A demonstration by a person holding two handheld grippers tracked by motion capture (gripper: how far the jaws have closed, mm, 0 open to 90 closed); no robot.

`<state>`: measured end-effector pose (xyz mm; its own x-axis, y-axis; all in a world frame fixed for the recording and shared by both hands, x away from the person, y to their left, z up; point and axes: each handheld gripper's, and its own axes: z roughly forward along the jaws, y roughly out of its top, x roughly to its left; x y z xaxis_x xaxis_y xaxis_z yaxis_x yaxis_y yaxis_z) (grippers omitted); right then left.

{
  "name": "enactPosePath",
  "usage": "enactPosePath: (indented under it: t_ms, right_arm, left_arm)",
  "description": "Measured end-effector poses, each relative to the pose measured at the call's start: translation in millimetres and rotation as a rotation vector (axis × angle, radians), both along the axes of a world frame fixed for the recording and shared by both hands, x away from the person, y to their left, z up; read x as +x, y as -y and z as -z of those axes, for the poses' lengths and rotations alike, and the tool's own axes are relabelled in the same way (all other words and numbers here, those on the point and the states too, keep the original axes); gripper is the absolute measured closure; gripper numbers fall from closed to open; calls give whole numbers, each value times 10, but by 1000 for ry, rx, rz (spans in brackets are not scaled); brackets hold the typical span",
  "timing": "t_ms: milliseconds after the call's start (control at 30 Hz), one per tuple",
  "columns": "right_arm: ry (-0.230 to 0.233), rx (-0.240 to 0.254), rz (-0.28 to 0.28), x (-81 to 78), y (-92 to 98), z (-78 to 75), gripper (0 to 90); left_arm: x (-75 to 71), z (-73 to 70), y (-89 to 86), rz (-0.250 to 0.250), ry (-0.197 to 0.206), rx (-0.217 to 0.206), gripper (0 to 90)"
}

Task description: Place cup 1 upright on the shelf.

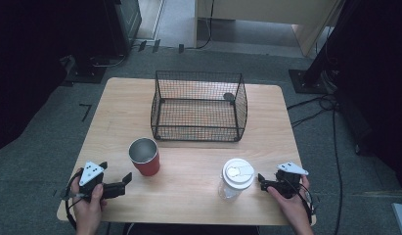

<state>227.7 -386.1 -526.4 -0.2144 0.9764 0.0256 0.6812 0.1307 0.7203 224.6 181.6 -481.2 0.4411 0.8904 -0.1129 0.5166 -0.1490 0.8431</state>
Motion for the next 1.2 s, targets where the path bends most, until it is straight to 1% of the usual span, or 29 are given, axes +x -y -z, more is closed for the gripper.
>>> enactPosePath:
  t_ms: [100,200,267,367,400,467,633,700,800,833,867,900,967,1000,1033,1067,1167,1200]
  right_arm:
    - [0,0,0,0,0,0,32]
    - [0,0,0,0,0,0,32]
    - [0,0,0,0,0,0,32]
    - [0,0,0,0,0,0,32]
    - [0,0,0,0,0,0,32]
    - [0,0,0,0,0,0,32]
    - [0,0,0,0,0,0,32]
    - [0,0,0,0,0,0,32]
    - [0,0,0,0,0,0,32]
    - [0,0,0,0,0,0,32]
    - [0,0,0,0,0,0,32]
    - [0,0,0,0,0,0,32]
    - [0,0,0,0,0,0,32]
    - [0,0,0,0,0,0,32]
    - [0,0,0,0,0,0,32]
    - [0,0,0,0,0,0,32]
    - [0,0,0,0,0,0,32]
    - [0,0,0,0,0,0,32]
  left_arm:
    - [4,-16,88,36,8,1,0]
    - [12,-23,136,48,12,-5,0]
    - [35,-33,211,77,12,-4,0]
    - [61,-46,294,94,14,-6,0]
    - [61,-46,294,94,14,-6,0]
    - [87,-57,357,101,15,-14,0]
    - [127,-69,435,113,21,-18,0]
    - [144,-70,467,122,17,-17,0]
    - [178,-72,502,121,20,-15,0]
    - [206,-73,505,118,23,-24,0]
    - [206,-73,505,118,23,-24,0]
    - [230,-87,504,120,31,-43,0]
    - [235,-94,512,123,33,-47,0]
    - [253,-112,550,123,39,-33,0]
    - [253,-112,550,123,39,-33,0]
    - [270,-121,578,120,36,-21,0]
    - [321,-134,627,104,27,-33,0]
    - [338,-135,640,101,21,-30,0]
